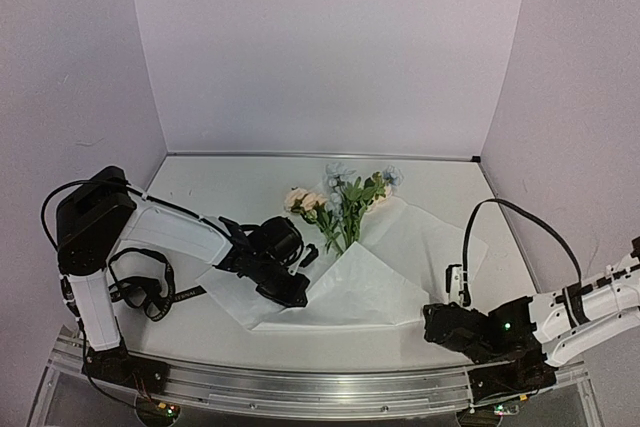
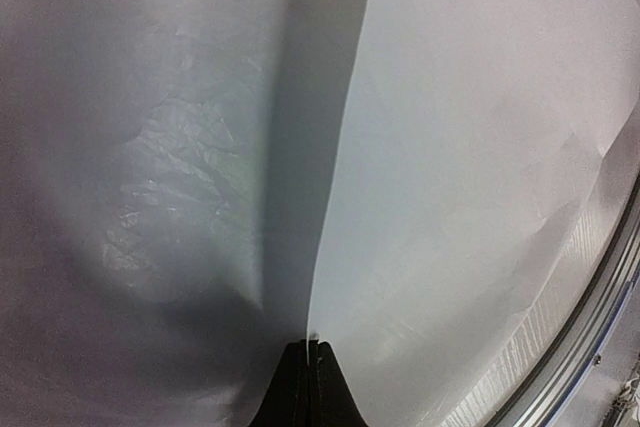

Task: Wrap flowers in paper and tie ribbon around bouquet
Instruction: Pick up the one-fourth-folded wrapping paper from the center of the board.

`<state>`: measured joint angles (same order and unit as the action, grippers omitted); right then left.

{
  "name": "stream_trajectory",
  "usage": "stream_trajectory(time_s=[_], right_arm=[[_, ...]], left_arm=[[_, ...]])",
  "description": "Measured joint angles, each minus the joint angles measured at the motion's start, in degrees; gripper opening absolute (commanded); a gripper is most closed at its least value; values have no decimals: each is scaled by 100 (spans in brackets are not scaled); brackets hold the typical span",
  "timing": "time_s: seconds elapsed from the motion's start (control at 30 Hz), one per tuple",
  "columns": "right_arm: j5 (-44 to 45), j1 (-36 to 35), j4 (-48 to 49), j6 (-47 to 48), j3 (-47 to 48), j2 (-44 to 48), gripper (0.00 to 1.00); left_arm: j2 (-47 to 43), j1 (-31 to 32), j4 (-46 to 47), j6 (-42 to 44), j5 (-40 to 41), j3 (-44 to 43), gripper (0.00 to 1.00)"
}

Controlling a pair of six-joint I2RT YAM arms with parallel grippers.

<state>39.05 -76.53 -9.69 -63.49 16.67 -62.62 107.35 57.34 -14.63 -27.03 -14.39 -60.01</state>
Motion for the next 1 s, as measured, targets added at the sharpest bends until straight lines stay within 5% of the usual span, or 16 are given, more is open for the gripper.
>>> stream_trajectory(time_s=[0.13,0.3,0.53,1.0], right_arm=[[-96,0,-230,423,325,27,9],[-118,0,-488,534,465,112,58],[-1005,1036,-1283,-110,311,1066,86],[-1772,1567,-1462,-1313,-422,1568,76]], left_arm=[[0,-2,0,2,2,0,0],[0,-2,-2,4,2,0,0],[0,-2,-12,12,4,-4,0],[73,-2,-48,24,0,-112,0]])
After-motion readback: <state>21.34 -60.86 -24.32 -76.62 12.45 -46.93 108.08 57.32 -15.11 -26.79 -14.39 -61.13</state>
